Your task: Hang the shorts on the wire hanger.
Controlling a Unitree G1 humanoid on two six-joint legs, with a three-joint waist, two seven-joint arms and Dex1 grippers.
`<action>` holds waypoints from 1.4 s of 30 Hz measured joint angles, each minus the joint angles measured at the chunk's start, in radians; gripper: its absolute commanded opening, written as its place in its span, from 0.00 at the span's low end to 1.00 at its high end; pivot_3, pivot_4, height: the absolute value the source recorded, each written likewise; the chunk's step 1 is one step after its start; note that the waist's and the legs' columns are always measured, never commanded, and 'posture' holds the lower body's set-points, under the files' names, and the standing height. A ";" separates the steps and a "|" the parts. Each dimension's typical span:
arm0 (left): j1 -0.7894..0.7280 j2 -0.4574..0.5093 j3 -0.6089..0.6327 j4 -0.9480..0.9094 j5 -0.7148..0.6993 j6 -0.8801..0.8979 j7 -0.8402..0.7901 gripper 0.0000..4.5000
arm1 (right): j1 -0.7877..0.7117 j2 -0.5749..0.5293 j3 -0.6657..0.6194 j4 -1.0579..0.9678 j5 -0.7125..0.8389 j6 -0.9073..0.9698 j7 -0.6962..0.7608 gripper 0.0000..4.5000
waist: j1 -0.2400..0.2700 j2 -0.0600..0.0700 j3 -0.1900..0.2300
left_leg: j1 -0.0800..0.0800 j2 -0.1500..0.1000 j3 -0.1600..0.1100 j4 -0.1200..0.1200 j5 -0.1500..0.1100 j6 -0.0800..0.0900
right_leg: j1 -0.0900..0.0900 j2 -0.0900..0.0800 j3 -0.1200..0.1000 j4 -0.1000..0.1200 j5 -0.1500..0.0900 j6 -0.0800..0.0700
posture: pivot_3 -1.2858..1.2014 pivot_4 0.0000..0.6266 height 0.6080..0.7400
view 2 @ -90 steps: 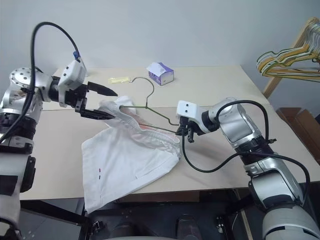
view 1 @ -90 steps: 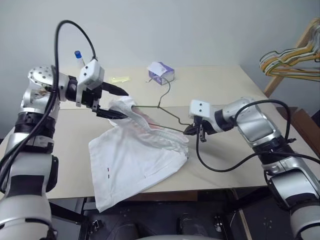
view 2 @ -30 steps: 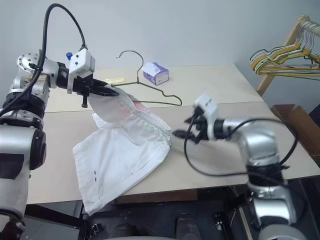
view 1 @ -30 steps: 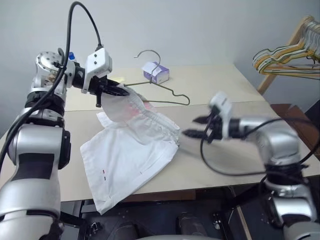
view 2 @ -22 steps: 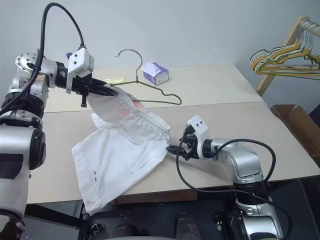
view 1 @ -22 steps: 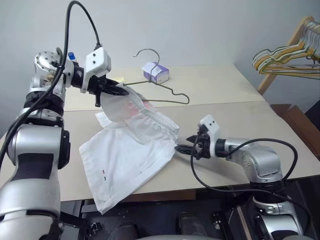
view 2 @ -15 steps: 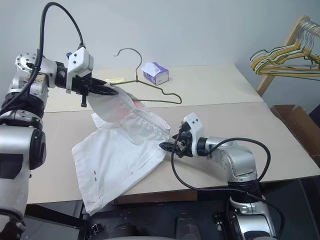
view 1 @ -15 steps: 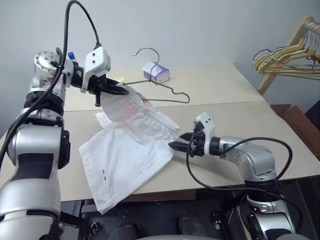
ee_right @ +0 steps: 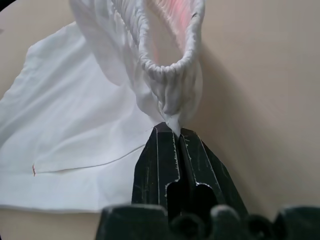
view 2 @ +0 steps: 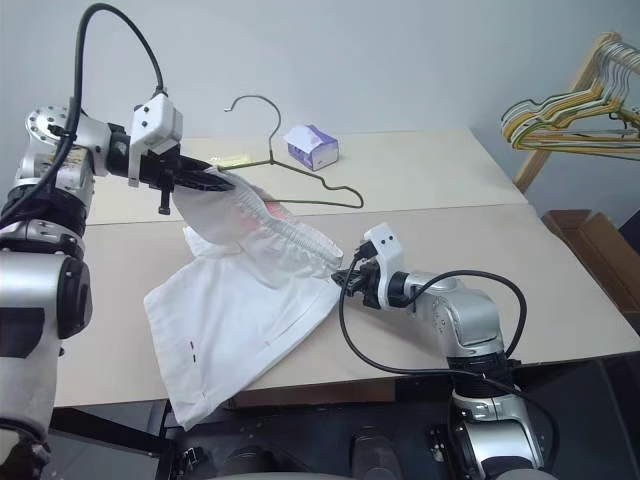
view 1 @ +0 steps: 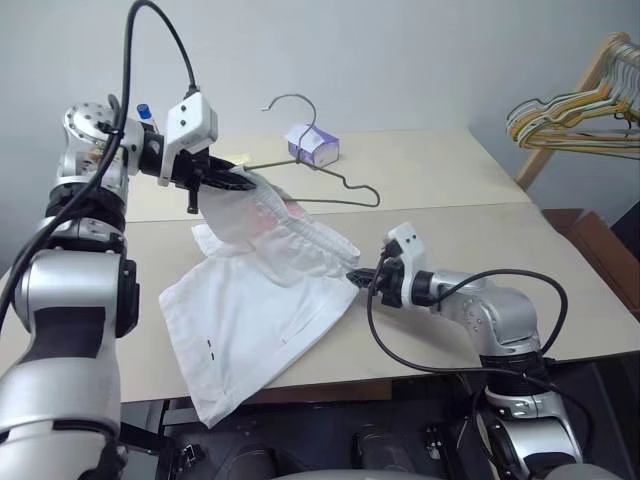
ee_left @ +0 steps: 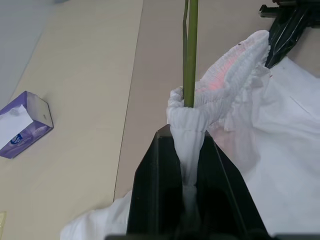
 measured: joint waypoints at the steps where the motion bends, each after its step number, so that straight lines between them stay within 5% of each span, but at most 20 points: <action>1: 0.003 0.004 0.000 -0.002 -0.017 0.004 -0.008 0.00 | -0.009 -0.010 -0.001 0.012 0.000 -0.004 0.000 0.01 | 0.000 0.000 0.000 | 0.000 0.000 0.000 0.000 0.000 0.000 | 0.000 0.000 0.000 0.000 0.000 0.000 | 0.48 0.00 1.00; 12: 0.061 0.070 -0.107 -0.091 -0.220 0.039 -0.013 0.00 | -0.220 -0.208 -0.008 0.253 -0.008 -0.110 0.174 0.01 | -0.001 0.000 0.000 | 0.000 0.000 0.000 0.000 0.000 0.000 | 0.000 0.000 0.000 0.000 0.000 0.000 | 0.49 0.00 1.00; 24: 0.128 0.139 -0.256 -0.203 -0.407 0.076 -0.014 0.00 | -0.353 -0.240 0.074 0.497 -0.078 -0.217 0.283 0.01 | 0.001 0.000 0.000 | 0.000 0.000 0.000 0.000 0.000 0.000 | 0.000 0.000 0.001 0.000 0.000 0.000 | 0.49 0.00 1.00; 42: 0.126 0.122 -0.258 -0.136 -0.310 0.031 -0.014 0.00 | -0.346 -0.342 0.133 0.352 -0.172 -0.330 0.352 0.01 | 0.002 0.000 0.000 | -0.001 0.000 0.001 0.000 0.000 0.000 | -0.002 0.000 0.001 0.001 0.000 0.000 | 0.49 0.00 1.00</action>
